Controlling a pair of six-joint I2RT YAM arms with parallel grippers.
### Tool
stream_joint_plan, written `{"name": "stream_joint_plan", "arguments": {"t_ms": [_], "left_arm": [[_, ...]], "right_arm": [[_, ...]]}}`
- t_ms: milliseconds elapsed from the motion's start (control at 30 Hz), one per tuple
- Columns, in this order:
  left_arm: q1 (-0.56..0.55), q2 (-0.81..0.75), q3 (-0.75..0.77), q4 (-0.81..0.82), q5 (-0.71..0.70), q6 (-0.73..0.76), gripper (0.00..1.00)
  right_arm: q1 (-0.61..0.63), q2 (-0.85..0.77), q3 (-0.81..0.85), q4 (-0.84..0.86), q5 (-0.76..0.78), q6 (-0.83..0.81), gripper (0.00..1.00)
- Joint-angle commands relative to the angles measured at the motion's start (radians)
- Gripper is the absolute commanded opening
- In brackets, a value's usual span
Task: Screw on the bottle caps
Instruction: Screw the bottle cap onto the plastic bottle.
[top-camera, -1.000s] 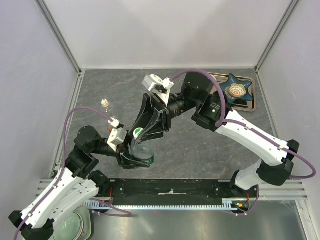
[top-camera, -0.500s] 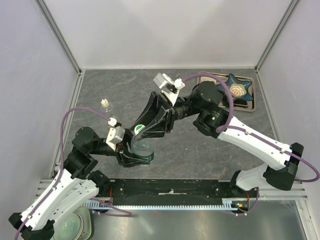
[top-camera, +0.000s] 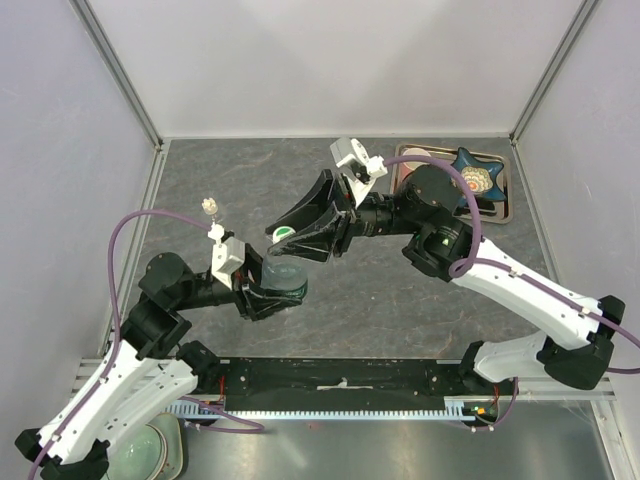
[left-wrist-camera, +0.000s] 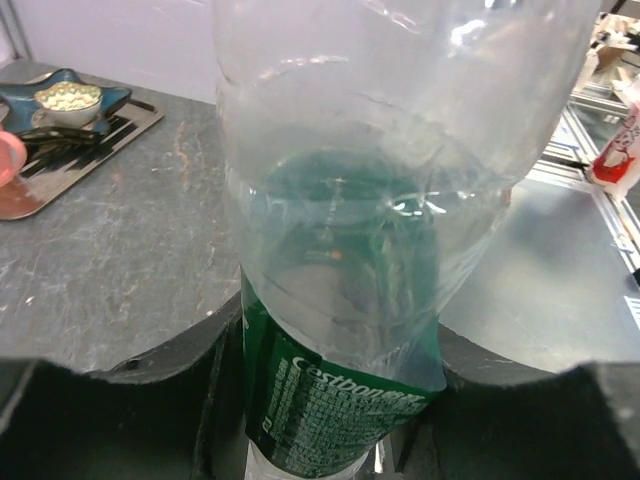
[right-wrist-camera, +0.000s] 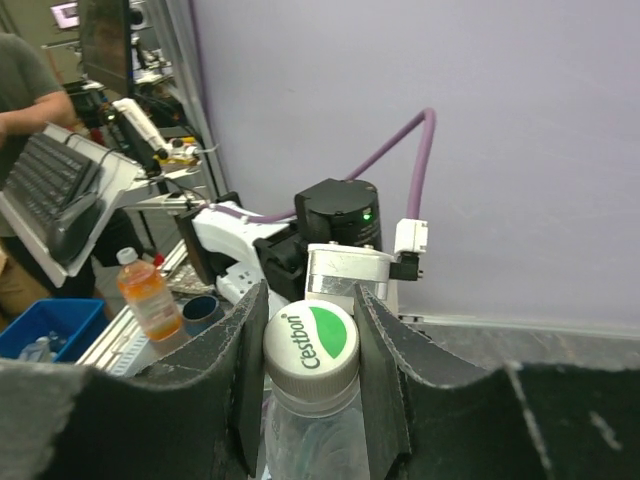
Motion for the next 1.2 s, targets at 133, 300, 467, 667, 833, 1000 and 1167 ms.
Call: {"name": "stream_joint_plan", "arguments": {"t_ms": [133,300,467,667,833,1000,1167], "left_arm": [[0.027,0.009,0.111,0.034,-0.241,-0.037,0.02],[0.035,0.016,0.121,0.036,-0.293,-0.045,0.02],[0.038,0.023,0.121,0.036,-0.374,-0.014,0.02],[0.041,0.039,0.112,0.019,-0.503,0.024,0.02],[0.043,0.039,0.104,0.005,-0.552,0.034,0.02],[0.046,0.036,0.103,-0.004,-0.54,0.041,0.02],[0.05,0.02,0.083,0.002,-0.471,0.027,0.02]], "right_arm": [[0.084,-0.022,0.004,-0.322,0.313,-0.27,0.0],[0.17,-0.039,-0.068,-0.302,0.569,-0.305,0.0],[0.324,-0.021,-0.102,-0.279,0.98,-0.301,0.0],[0.467,0.149,0.062,-0.437,1.438,-0.273,0.0],[0.543,0.277,0.206,-0.61,1.726,-0.261,0.0],[0.561,0.323,0.287,-0.675,1.851,-0.261,0.05],[0.561,0.294,0.318,-0.674,1.787,-0.27,0.28]]}}
